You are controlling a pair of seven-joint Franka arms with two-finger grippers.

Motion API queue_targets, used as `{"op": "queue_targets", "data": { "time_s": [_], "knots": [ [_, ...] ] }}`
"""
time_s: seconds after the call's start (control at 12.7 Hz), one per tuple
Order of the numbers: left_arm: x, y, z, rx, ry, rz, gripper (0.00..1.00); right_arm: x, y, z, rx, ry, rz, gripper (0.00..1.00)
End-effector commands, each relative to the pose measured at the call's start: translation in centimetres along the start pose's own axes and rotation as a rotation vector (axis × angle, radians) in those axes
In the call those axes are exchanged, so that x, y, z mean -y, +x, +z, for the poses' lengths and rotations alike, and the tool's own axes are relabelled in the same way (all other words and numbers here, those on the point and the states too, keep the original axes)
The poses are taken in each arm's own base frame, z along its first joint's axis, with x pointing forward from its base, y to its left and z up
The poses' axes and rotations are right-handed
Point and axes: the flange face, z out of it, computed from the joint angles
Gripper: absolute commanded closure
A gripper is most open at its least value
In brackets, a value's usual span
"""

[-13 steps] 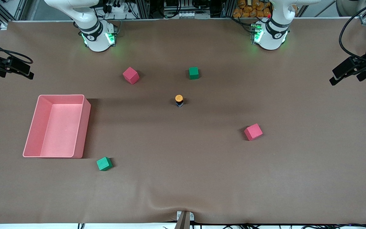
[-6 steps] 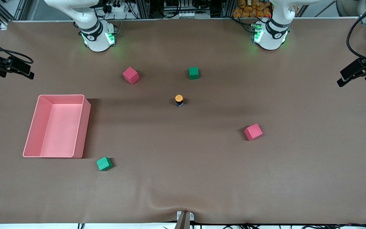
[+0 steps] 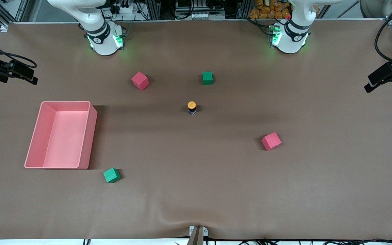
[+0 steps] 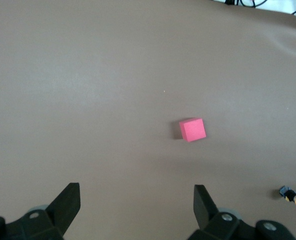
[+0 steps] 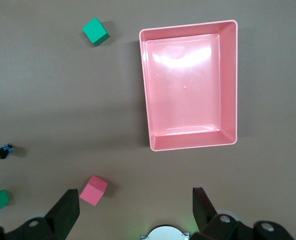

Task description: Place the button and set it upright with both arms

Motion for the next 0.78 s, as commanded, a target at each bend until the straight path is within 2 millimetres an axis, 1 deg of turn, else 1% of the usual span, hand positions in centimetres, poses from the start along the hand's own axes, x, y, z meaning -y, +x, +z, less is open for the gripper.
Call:
{"op": "queue_targets", "data": {
  "time_s": [0.0,0.24,0.39,0.71],
  "knots": [
    [-0.32,-0.06,-0.43,0.016,0.022,0.031,0.00,0.25,-0.84,-0.68,0.009,-0.007,0.014,0.00],
    [-0.26,0.04,-0.26,0.020,0.021,0.103,0.00,0.18,-0.74,-0.64,0.007,-0.006,0.014,0.00],
    [-0.27,0.00,-0.16,0.025,0.020,0.089,0.00,0.35,-0.82,-1.02,0.000,-0.006,0.011,0.00],
    [-0.15,0.08,0.09,0.031,0.016,0.087,0.00,0.18,-0.60,-1.13,-0.008,-0.008,0.013,0.00]
  ]
}}
